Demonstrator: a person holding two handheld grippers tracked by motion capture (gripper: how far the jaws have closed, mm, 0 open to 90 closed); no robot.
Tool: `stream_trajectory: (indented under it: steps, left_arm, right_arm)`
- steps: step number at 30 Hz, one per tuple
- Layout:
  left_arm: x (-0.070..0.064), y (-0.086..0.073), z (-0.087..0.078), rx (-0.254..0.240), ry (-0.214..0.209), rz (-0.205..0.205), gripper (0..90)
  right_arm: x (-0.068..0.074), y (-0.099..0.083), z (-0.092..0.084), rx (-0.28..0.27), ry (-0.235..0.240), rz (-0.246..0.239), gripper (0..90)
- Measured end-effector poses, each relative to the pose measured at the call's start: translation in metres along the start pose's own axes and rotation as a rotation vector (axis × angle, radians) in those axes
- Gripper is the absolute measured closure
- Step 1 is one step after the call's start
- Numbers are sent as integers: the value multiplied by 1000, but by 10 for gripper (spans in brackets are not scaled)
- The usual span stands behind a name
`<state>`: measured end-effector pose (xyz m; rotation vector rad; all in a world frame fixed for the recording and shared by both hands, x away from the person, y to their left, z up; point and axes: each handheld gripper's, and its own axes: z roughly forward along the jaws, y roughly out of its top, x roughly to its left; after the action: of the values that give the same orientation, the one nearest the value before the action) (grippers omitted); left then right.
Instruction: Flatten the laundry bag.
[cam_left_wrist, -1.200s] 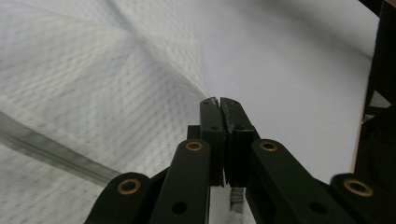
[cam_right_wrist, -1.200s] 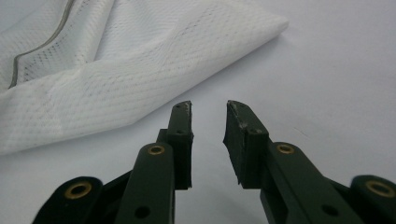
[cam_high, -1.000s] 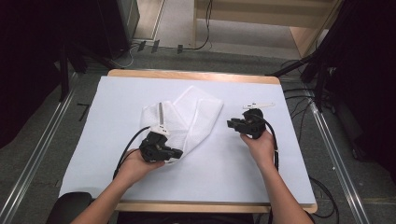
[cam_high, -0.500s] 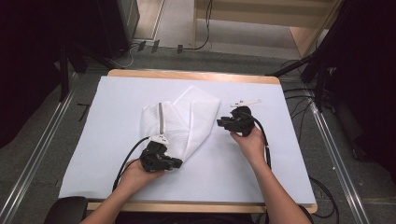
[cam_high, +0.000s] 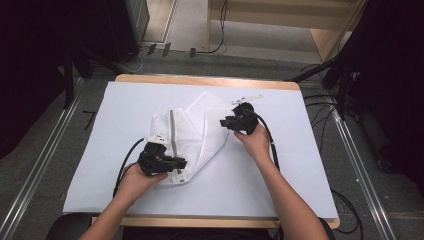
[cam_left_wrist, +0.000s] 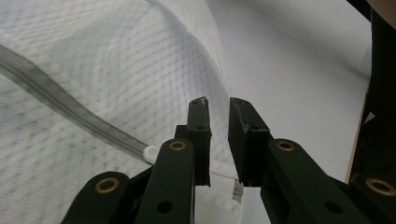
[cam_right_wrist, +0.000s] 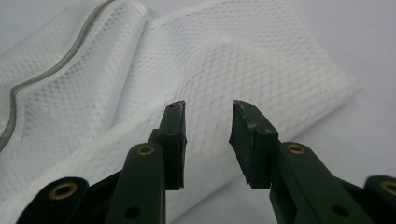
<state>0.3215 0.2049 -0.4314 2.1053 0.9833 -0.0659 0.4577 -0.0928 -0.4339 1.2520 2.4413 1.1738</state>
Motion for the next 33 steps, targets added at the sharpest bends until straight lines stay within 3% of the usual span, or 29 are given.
stream_trajectory:
  steps: [6,9,15,21,24,28,31,33]
  left_arm:
    - [9,1,-6,-13,22,-8,779]
    - [15,2,-11,-15,41,-13,769]
    - [22,2,-15,-25,65,-24,748]
    - [31,2,-18,-37,78,-45,730]
    - [34,2,-21,-43,85,-56,719]
    - [36,1,-23,-55,92,-63,715]
    - [38,1,-24,-55,93,-68,715]
    - [39,1,-23,-55,96,-73,715]
  right_arm:
    - [-2,11,19,9,-6,-4,624]
    - [0,17,35,35,-29,-31,588]
    - [0,25,53,41,-30,-20,578]
    - [6,29,74,90,-72,-70,573]
    - [8,26,75,66,-112,-108,674]
    - [6,23,72,65,-95,-89,894]
    - [4,23,71,71,-70,-48,900]
    - [3,24,71,75,-71,-47,900]
